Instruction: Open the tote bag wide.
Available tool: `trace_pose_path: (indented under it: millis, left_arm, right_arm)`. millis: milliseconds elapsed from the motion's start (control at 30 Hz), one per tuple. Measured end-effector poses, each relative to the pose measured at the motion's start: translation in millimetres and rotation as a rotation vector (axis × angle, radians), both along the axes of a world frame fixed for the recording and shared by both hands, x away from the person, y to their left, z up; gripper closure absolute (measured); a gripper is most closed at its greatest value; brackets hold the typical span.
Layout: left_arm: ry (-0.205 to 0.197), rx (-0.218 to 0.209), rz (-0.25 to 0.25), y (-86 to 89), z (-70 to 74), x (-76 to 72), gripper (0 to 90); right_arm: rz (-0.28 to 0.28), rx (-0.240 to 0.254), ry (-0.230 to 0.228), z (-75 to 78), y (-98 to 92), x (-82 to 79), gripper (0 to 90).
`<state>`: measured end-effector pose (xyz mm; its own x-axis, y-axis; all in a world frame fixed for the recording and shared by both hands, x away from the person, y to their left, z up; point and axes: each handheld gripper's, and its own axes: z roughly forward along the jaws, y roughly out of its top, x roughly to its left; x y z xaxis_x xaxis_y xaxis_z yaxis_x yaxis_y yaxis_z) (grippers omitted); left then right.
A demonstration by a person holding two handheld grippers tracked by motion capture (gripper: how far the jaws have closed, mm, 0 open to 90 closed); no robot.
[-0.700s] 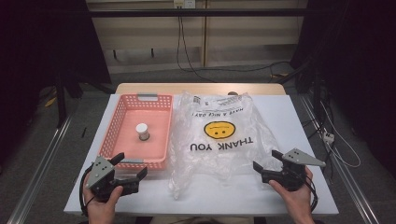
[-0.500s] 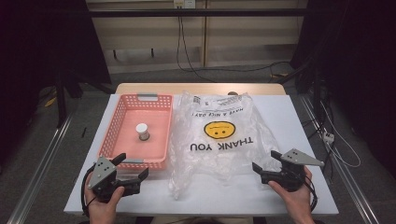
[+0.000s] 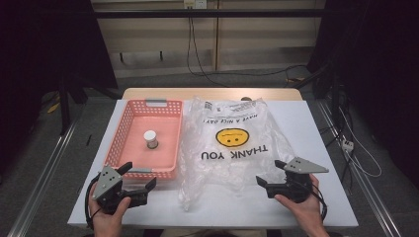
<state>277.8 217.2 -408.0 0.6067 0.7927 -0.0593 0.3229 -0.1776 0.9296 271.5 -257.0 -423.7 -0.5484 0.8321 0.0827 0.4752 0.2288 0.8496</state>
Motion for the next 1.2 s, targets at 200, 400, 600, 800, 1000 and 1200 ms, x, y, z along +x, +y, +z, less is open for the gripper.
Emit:
trace_pose_path:
  millis: [200,400,600,800,1000,1200]
  left_arm:
    - [0.001,0.007,0.001,-0.8,-0.4,1.2,6.2]
    - [0.005,0.007,-0.001,-1.7,-0.7,-0.3,6.2]
    - [0.012,0.023,-0.024,-4.8,-1.4,0.7,6.2]
    - [0.010,0.028,-0.017,-1.4,-2.0,0.5,6.2]
    - [0.008,0.031,-0.028,-1.8,-1.7,0.0,6.2]
    - [0.007,0.035,-0.034,-3.4,-1.9,-1.2,6.2]
  right_arm:
    - [0.058,-0.042,0.031,2.2,19.6,10.9,16.6]
    - [0.133,-0.082,0.079,0.7,44.4,23.5,15.6]
    - [0.194,-0.114,0.147,-4.5,66.1,45.2,15.5]
    - [0.249,-0.183,0.189,-12.6,79.1,50.2,17.1]
    - [0.295,-0.247,0.247,-26.9,83.6,45.8,25.6]
    - [0.294,-0.268,0.271,-31.0,81.8,46.9,32.9]
